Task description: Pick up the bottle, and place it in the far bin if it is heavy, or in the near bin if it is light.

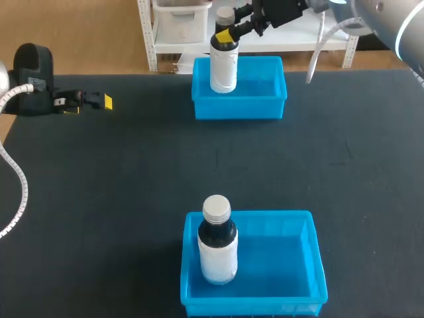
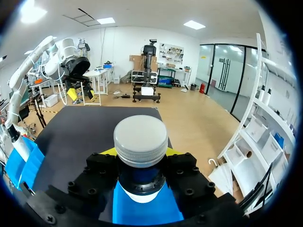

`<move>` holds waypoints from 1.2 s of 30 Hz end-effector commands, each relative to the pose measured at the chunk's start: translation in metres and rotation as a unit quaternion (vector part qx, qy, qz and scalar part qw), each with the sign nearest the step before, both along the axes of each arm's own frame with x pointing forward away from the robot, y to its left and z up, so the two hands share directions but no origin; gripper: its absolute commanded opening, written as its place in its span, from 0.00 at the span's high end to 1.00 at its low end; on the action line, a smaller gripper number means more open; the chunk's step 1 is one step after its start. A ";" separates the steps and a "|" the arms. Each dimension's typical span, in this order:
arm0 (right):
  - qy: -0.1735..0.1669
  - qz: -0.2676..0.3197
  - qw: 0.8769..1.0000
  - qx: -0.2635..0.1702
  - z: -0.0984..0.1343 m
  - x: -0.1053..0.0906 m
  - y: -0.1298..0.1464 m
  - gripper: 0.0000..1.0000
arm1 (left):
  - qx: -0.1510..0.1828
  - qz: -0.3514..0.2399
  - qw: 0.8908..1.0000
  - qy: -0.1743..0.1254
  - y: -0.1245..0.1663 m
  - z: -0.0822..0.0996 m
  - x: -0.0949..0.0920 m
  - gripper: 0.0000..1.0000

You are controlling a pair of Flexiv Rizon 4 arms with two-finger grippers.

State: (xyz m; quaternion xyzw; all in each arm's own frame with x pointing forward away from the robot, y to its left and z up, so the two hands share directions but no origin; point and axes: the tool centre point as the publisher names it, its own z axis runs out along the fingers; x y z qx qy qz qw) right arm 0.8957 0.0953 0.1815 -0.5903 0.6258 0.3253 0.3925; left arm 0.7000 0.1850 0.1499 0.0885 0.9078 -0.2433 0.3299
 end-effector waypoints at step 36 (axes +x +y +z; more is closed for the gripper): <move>0.067 0.085 0.994 -0.008 -0.037 0.021 0.024 1.00 | 0.000 0.000 1.000 0.000 0.000 0.000 0.000 0.00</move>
